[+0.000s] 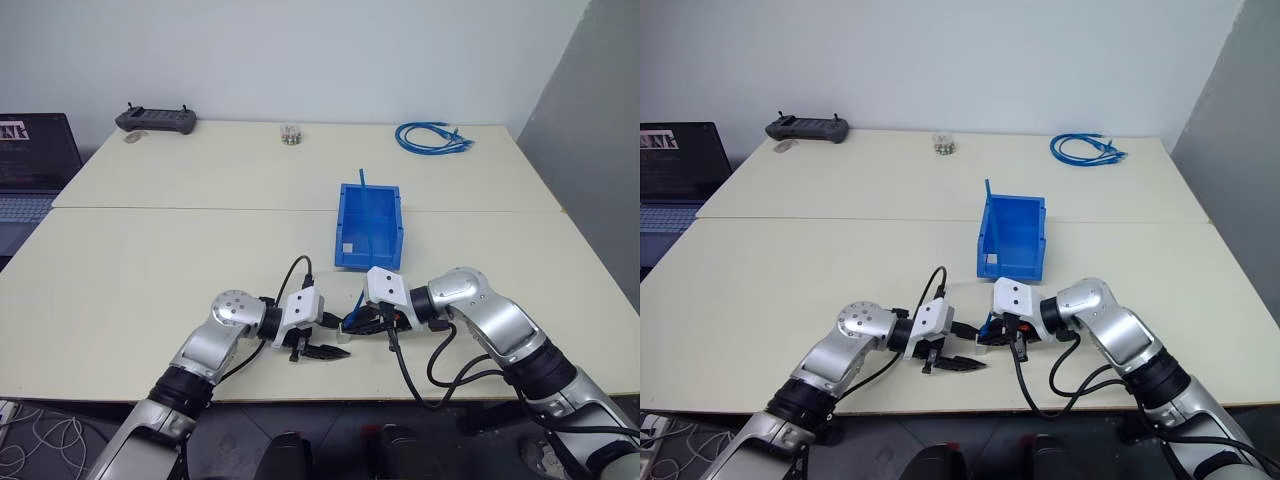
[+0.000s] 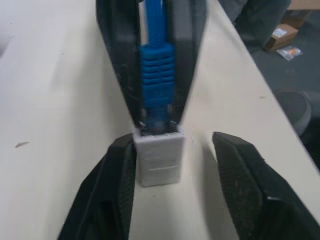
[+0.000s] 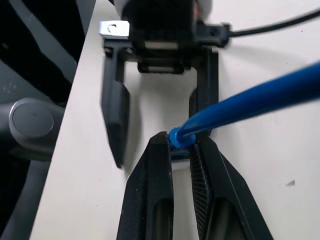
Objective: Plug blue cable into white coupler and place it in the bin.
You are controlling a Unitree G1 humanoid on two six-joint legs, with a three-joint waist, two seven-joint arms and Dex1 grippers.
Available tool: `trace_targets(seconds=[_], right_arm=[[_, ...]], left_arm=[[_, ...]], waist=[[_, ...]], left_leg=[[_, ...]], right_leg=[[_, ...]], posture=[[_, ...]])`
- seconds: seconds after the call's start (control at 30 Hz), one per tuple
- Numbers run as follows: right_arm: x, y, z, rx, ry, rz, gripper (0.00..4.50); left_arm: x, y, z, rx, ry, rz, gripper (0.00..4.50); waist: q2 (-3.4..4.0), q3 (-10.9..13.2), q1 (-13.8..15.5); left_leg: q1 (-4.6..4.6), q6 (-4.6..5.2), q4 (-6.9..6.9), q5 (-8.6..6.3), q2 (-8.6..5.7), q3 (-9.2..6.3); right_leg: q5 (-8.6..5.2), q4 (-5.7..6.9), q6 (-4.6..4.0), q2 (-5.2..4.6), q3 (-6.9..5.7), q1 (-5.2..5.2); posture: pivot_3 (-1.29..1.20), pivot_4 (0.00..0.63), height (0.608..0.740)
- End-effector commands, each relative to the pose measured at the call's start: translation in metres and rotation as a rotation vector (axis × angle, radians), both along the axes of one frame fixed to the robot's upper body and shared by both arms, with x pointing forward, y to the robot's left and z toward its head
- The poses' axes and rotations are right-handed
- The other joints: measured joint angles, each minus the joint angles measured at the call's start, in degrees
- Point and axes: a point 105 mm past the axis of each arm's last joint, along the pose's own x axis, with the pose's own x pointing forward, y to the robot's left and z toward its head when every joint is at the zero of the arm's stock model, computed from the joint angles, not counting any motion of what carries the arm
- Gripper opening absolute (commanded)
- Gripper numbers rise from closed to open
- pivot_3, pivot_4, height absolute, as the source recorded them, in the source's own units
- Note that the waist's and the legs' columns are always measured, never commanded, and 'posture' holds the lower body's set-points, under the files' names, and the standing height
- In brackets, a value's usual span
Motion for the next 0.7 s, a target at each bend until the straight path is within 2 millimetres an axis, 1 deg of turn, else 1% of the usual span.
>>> trace_targets(seconds=[0.03,0.07,0.13,0.17,0.2,0.23,0.3,0.37,0.4,0.47,0.53,0.6,0.67,0.7], right_arm=[[0.016,-0.015,0.032,0.082,0.089,-0.193,0.18],[0.022,-0.014,0.049,0.133,0.099,-0.227,0.18],[0.03,-0.013,0.077,0.211,0.133,-0.277,0.18],[0.036,-0.013,0.092,0.258,0.158,-0.309,0.18],[0.042,-0.013,0.104,0.293,0.178,-0.335,0.18],[0.044,-0.013,0.111,0.314,0.194,-0.353,0.18],[0.069,-0.016,0.126,0.363,0.208,-0.459,0.18],[0.096,-0.022,0.13,0.373,0.2,-0.582,0.18],[0.104,-0.024,0.13,0.369,0.193,-0.616,0.18],[0.128,-0.029,0.13,0.371,0.168,-0.727,0.18],[0.15,-0.035,0.127,0.389,0.164,-0.842,0.89],[0.16,-0.037,0.124,0.387,0.164,-0.882,1.32],[0.166,-0.038,0.122,0.373,0.147,-0.902,1.72],[0.168,-0.039,0.122,0.37,0.141,-0.908,2.13]], left_arm=[[-0.006,0.016,0.029,-0.061,-0.06,0.111,3.68],[-0.007,0.019,0.038,-0.081,-0.078,0.153,3.85],[-0.007,0.021,0.059,-0.142,-0.098,0.243,4.38],[-0.006,0.021,0.071,-0.18,-0.114,0.298,4.45],[-0.005,0.022,0.08,-0.208,-0.125,0.344,4.45],[-0.005,0.022,0.085,-0.223,-0.13,0.374,4.45],[0.005,0.029,0.104,-0.295,-0.181,0.52,4.45],[0.013,0.035,0.12,-0.362,-0.226,0.649,4.45],[0.014,0.036,0.123,-0.378,-0.233,0.68,4.45],[0.02,0.037,0.129,-0.421,-0.256,0.772,4.45],[0.022,0.035,0.124,-0.428,-0.257,0.827,4.5],[0.022,0.031,0.119,-0.427,-0.249,0.846,4.5],[0.021,0.027,0.118,-0.445,-0.236,0.86,4.5],[0.021,0.025,0.118,-0.45,-0.235,0.863,4.5]], waist=[[0.09,0.1,0.0],[0.09,0.2,0.0],[0.18,0.5,0.0],[0.21,0.6,0.0],[0.21,0.6,0.0],[0.22,0.6,0.0],[0.2,0.6,0.0],[0.2,0.6,0.0],[0.2,0.6,0.0],[0.18,0.6,0.1],[0.19,0.6,0.1],[0.19,0.6,0.0],[0.19,0.6,0.0],[0.18,0.6,0.0]], left_leg=[[-0.04,-0.01,0.0,0.0,-0.02,-0.01],[-0.09,-0.01,0.0,0.0,-0.03,0.0],[-0.2,-0.01,0.01,0.0,-0.02,0.0],[-0.27,-0.02,0.02,0.0,-0.04,-0.01],[-0.32,-0.02,0.03,0.0,-0.04,-0.01],[-0.32,-0.02,0.03,0.0,-0.04,-0.03],[-0.34,-0.01,0.0,0.0,-0.04,-0.08],[-0.29,-0.01,-0.08,0.0,-0.08,-0.09],[-0.3,-0.01,-0.08,0.0,-0.1,-0.04],[-0.33,-0.01,-0.08,0.0,-0.13,-0.04],[-0.35,-0.01,-0.14,0.0,-0.21,0.07],[-0.37,-0.02,-0.2,0.0,-0.22,0.15],[-0.38,-0.02,-0.28,0.0,-0.22,0.16],[-0.39,-0.03,-0.36,0.01,-0.23,0.17]], right_leg=[[0.0,0.0,0.0,-0.16,-0.01,-0.04],[0.01,0.02,-0.02,-0.19,-0.02,-0.1],[0.05,0.03,-0.07,-0.22,-0.02,-0.2],[0.08,0.06,-0.09,-0.25,-0.02,-0.27],[0.08,0.07,-0.08,-0.25,-0.02,-0.32],[0.08,0.08,-0.07,-0.24,-0.04,-0.32],[0.08,0.05,-0.09,-0.22,-0.06,-0.32],[0.12,0.0,-0.17,-0.21,-0.07,-0.26],[0.16,-0.01,-0.22,-0.22,-0.03,-0.27],[0.19,-0.05,-0.24,-0.23,-0.04,-0.27],[0.19,-0.05,-0.25,-0.23,0.03,-0.32],[0.2,-0.06,-0.24,-0.24,0.1,-0.36],[0.2,-0.1,-0.25,-0.23,0.11,-0.39],[0.21,-0.1,-0.25,-0.24,0.11,-0.43]], posture=[[0.0,0.15,0.74],[0.0,0.15,0.74],[0.0,0.15,0.74],[0.0,0.15,0.74],[0.0,0.15,0.74],[0.0,0.15,0.74],[0.0,0.15,0.74],[0.0,0.15,0.74],[0.0,0.15,0.74],[0.0,0.15,0.74],[0.0,0.15,0.74],[0.0,0.15,0.74],[0.0,0.15,0.74],[0.0,0.15,0.74]])
